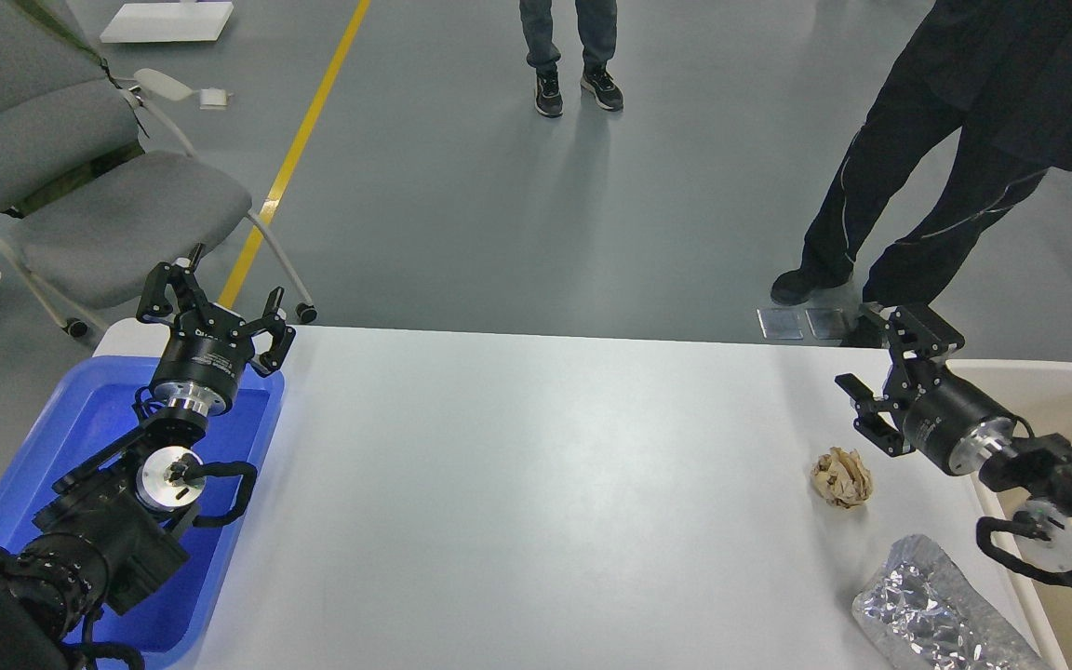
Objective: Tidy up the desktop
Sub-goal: 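Move the right gripper toward the silver foil wrapper on the table, then lower the right gripper onto the silver foil wrapper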
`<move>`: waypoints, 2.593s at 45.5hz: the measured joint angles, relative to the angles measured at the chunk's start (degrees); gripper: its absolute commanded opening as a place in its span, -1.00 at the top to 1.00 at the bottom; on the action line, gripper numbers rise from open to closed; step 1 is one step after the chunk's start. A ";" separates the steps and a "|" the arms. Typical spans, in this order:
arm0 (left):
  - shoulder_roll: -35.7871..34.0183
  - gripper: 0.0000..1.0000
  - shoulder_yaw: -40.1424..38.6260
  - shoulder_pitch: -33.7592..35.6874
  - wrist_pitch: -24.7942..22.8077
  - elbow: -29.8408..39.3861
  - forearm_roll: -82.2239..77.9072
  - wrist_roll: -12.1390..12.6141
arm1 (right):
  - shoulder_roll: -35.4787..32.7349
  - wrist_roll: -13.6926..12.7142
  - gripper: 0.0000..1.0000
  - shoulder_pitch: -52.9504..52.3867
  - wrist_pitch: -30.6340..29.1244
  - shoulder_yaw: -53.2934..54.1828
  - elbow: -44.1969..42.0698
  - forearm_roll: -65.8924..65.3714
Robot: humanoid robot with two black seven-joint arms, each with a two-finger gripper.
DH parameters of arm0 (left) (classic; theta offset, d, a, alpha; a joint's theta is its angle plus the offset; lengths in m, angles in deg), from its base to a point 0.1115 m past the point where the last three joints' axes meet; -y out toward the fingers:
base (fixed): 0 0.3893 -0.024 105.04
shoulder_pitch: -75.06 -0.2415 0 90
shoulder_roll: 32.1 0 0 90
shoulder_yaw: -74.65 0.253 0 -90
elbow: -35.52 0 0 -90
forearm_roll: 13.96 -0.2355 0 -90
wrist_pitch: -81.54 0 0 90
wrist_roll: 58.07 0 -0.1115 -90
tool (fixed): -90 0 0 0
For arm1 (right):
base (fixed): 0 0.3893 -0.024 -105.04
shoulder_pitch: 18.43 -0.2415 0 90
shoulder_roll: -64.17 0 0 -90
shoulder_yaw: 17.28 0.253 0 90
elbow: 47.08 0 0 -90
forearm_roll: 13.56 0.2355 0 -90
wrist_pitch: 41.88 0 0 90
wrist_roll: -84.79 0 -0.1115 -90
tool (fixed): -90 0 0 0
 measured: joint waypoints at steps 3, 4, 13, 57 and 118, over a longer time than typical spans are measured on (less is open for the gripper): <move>0.00 -1.00 0.00 0.00 0.00 -0.01 0.00 0.00 | -2.93 -0.95 -1.00 -0.18 -2.88 -0.63 1.74 -1.23; 0.00 -1.00 0.00 0.00 0.00 -0.02 0.00 0.00 | -3.75 -1.15 -1.00 -0.24 -3.68 -0.79 2.31 -1.70; 0.00 -1.00 0.00 0.00 0.00 -0.03 0.00 0.00 | -12.05 -2.55 -1.00 -0.50 -11.81 -1.91 8.51 -8.26; 0.00 -1.00 0.03 0.00 0.00 -0.02 0.00 0.00 | -20.62 1.53 -1.00 -5.24 -18.26 -17.06 16.05 -70.76; 0.00 -1.00 0.01 0.00 0.01 -0.03 0.00 0.00 | -6.97 12.45 0.99 -7.61 12.43 -44.10 -18.55 -78.82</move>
